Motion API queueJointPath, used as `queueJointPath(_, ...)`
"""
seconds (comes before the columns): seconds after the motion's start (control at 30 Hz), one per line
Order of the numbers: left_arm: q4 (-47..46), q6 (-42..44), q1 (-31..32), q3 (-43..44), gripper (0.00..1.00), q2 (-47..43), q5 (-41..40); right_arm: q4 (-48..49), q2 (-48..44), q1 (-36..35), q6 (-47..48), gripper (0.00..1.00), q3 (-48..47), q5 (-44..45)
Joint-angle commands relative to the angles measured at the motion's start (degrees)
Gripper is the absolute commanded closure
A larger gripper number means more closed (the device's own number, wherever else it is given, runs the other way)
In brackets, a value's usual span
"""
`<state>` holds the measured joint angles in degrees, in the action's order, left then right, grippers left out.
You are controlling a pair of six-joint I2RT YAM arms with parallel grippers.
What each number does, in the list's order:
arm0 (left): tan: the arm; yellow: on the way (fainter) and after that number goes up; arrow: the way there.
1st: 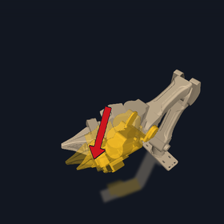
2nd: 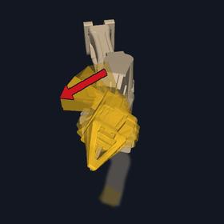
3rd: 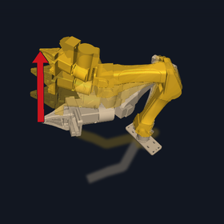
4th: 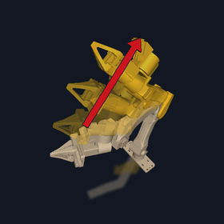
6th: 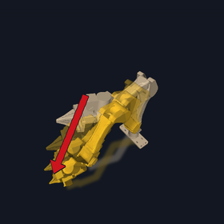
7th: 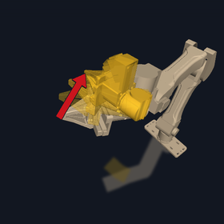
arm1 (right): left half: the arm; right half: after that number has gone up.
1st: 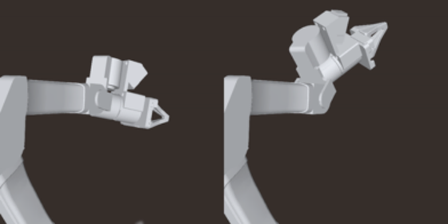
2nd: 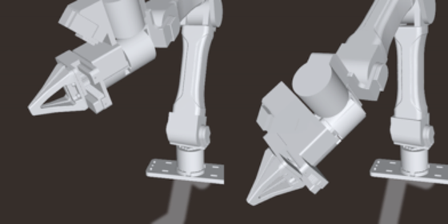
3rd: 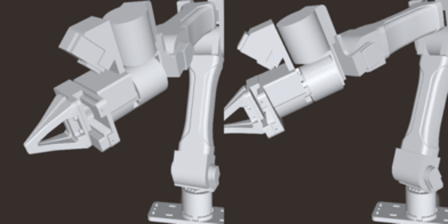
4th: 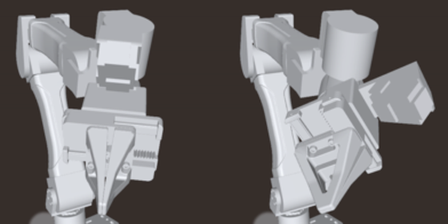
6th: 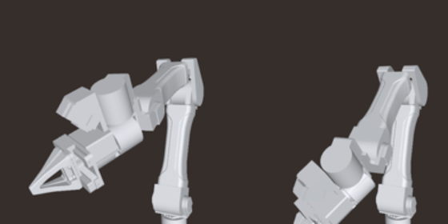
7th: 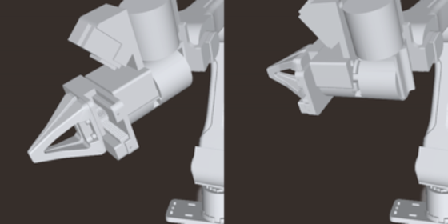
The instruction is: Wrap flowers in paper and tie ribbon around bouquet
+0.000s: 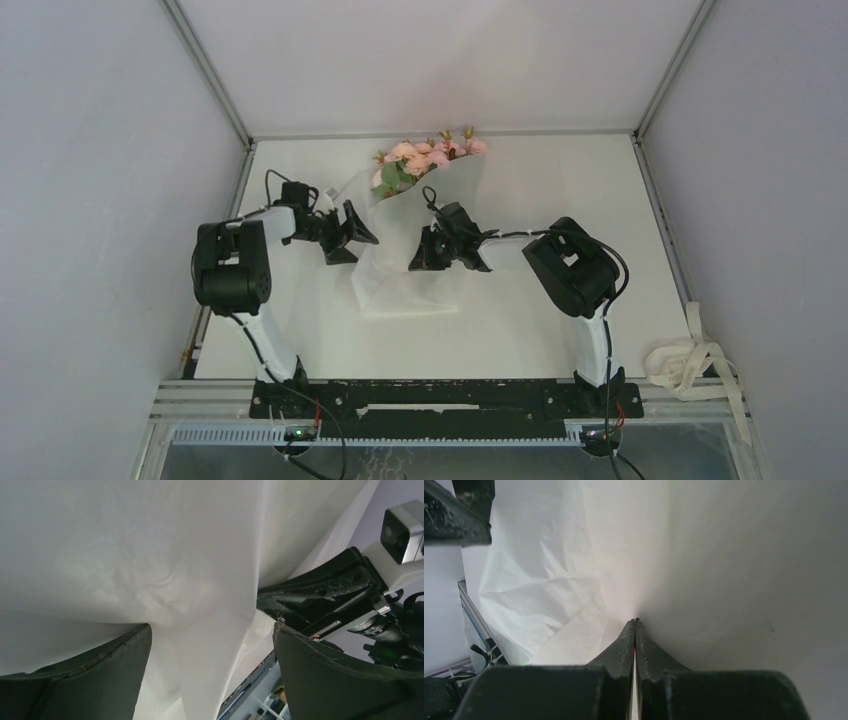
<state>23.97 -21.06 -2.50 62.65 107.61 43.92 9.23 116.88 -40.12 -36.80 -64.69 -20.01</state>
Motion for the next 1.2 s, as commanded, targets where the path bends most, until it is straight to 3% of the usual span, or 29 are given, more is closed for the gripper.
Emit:
queueJointPath(0.0,2.96,0.82,0.33,-3.22,0.04,-2.64,0.77,-3.20,-0.77,-0.75,0.72,0.92,-0.12,1.29)
queueJointPath(0.2,5.60,1.14,0.81,-8.53,0.06,-9.78,2.73,-2.55,-0.62,-0.92,0.23,0.92,-0.12,0.85)
queueJointPath(0.67,10.69,0.93,0.83,-12.01,0.09,-13.04,8.43,-3.82,-1.39,-1.21,0.46,0.92,-0.09,1.46)
queueJointPath(0.83,9.97,-2.38,0.83,-16.19,0.09,-17.34,6.91,-3.96,-1.39,-1.21,0.19,0.92,-0.13,1.80)
queueJointPath(1.0,9.76,-3.60,1.38,-18.16,0.16,-19.63,5.66,-4.47,-1.56,-1.19,0.37,0.92,-0.17,2.07)
queueJointPath(1.1,7.11,-3.92,1.79,-19.11,0.35,-18.02,5.90,-4.87,-1.73,-1.11,0.52,0.92,-0.10,2.48)
queueJointPath(1.17,5.06,-3.96,1.80,-20.04,0.39,-17.54,2.33,-5.14,-1.94,-1.10,0.63,0.92,-0.12,2.73)
